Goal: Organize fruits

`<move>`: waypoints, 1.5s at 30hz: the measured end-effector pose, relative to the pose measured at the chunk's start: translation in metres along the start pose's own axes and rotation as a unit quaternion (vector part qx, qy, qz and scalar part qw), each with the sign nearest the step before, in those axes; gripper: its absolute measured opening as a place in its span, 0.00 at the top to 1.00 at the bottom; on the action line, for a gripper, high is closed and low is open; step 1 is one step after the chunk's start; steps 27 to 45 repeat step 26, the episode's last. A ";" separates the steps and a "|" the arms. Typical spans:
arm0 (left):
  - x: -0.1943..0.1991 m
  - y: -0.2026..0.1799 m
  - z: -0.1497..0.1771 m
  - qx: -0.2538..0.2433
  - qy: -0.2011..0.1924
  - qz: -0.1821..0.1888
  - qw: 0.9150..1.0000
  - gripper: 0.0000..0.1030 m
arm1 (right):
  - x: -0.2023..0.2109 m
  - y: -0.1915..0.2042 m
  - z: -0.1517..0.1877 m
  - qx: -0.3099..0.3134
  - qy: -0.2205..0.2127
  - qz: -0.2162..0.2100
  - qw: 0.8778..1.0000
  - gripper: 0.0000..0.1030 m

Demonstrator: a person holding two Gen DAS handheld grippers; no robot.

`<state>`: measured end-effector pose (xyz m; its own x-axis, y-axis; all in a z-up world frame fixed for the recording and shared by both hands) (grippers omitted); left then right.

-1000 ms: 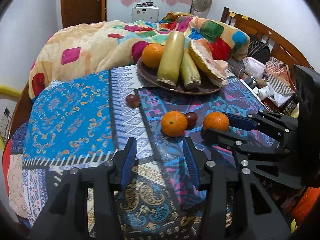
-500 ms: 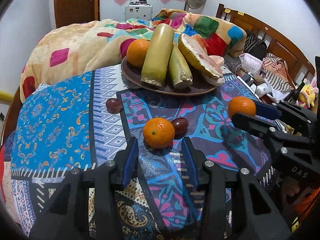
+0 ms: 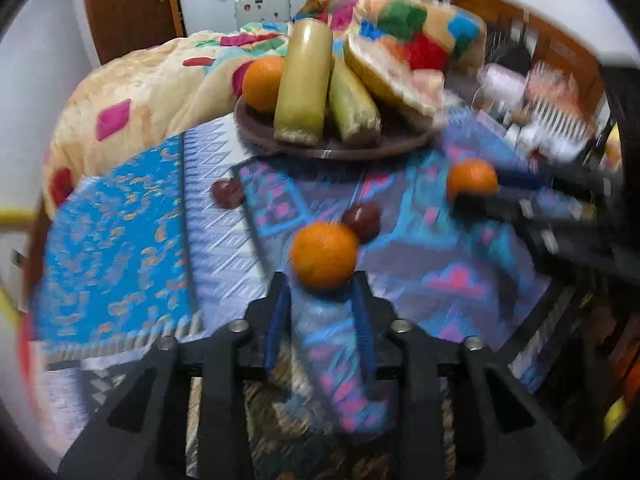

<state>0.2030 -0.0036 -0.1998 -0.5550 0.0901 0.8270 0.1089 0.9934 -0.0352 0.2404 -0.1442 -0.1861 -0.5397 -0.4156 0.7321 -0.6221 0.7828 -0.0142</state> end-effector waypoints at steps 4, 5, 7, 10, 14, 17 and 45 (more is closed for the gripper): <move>0.034 -0.001 0.032 -0.030 -0.041 -0.075 0.996 0.24 | -0.004 -0.007 0.013 -0.009 0.017 0.019 1.000 0.50; 0.043 -0.003 0.041 -0.017 -0.055 -0.070 0.996 0.24 | 0.006 -0.009 0.019 -0.022 0.005 0.028 0.999 0.45; 0.062 -0.016 0.065 -0.008 -0.064 -0.032 0.997 0.19 | 0.027 -0.009 0.031 -0.032 -0.012 0.024 0.999 0.33; 0.088 -0.040 0.107 -0.005 -0.066 -0.033 0.997 0.17 | 0.071 -0.006 0.061 -0.050 -0.035 0.042 0.997 0.28; 0.099 -0.101 0.172 -0.005 0.029 0.102 0.994 0.17 | 0.148 0.021 0.120 -0.009 -0.065 0.124 0.990 0.17; 0.078 -0.142 0.219 0.014 0.100 0.139 0.985 0.19 | 0.193 0.030 0.172 -0.056 -0.091 0.133 0.985 0.00; -0.011 -0.148 0.287 0.070 0.206 0.050 0.975 0.19 | 0.228 0.027 0.285 -0.168 -0.038 0.156 0.973 0.00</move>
Point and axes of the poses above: each gripper's, at about its wrist camera, not at the fingertips, and x roughly against the way its jaws point, y to its left, z to its underside, the point moved 6 cm from there along -x, roughly the way its jaws point, and after that the axes turned 8 degrees about x, right-handed, at the moved point
